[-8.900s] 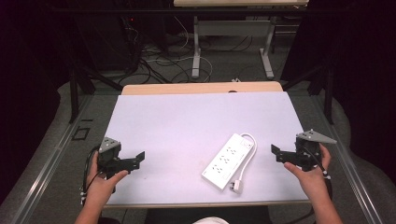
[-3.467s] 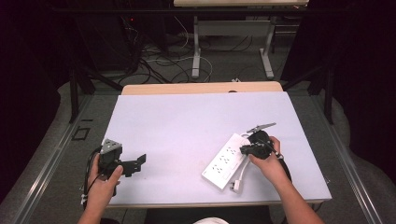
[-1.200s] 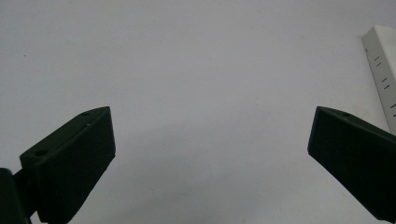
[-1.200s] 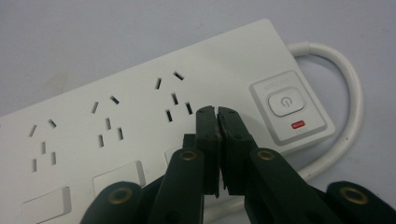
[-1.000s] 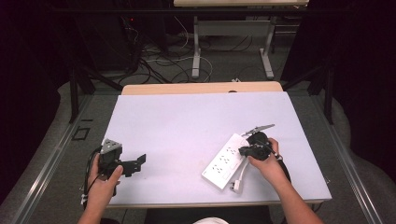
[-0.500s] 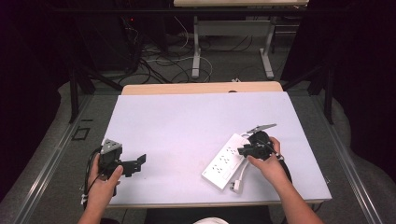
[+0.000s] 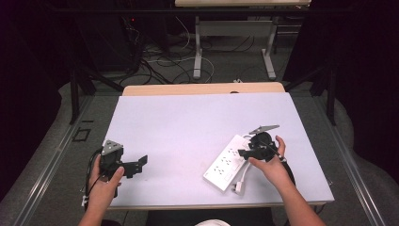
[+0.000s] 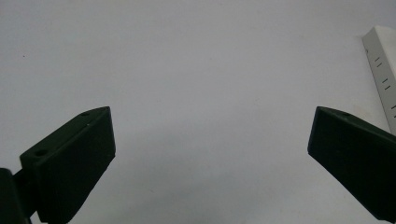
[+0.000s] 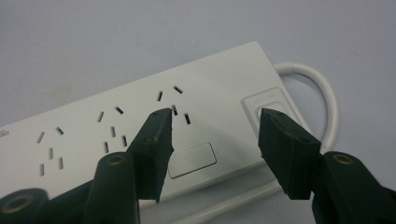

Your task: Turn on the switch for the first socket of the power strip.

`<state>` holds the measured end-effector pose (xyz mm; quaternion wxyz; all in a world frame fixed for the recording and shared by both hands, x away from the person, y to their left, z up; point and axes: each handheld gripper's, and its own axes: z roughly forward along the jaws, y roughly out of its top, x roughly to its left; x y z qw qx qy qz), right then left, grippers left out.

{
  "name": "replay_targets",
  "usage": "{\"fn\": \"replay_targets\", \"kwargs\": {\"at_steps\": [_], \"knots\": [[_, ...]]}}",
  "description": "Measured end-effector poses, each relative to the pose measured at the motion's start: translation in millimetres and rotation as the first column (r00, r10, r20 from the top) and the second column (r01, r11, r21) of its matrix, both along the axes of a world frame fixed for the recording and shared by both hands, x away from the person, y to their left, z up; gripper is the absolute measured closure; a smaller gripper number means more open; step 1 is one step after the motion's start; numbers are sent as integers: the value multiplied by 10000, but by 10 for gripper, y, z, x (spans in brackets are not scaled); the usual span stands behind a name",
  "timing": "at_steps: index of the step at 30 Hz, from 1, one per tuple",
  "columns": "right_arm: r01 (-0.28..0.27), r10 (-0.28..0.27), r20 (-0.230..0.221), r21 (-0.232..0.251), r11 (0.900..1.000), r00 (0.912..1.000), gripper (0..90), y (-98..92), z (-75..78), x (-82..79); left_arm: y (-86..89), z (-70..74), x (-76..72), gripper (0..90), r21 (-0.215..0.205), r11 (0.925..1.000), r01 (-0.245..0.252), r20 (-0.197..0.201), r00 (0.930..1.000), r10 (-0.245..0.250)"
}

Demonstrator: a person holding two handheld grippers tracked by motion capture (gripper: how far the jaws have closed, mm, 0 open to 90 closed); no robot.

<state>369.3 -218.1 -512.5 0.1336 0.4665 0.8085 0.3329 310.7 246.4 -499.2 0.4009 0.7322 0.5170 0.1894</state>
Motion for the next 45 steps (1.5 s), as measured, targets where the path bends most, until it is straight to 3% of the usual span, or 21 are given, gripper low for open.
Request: {"fn": "replay_targets", "kwargs": {"at_steps": [12,19,23,27,31,36,45], "knots": [[167,-168,111,135,9998,9998,341,6,57,-6,14,12,-6,8,-52,9999,-107,7,9999,107],[284,-282,-304,44,9996,9991,221,5,72,-11,31,7,-2,8,72,10000,-40,-53,10000,40],[426,-412,-489,276,9987,9980,154,-27,113,-33,32,10,-2,8,0,10000,-90,-24,10000,90],[355,-356,-153,-40,9994,9992,101,-84,168,-49,27,3,1,8,-20,9999,-139,36,9999,139],[710,-708,189,-81,9974,9973,0,-141,215,-78,31,5,0,8,-46,9999,-159,34,9999,160],[1070,-1052,682,-236,9940,9921,0,-219,267,-119,49,18,-3,8,-62,9998,-194,-27,9998,194],[1257,-1241,1040,-92,9920,9868,0,-330,356,-225,58,21,-4,8,-116,9996,-265,26,9996,265]]}}
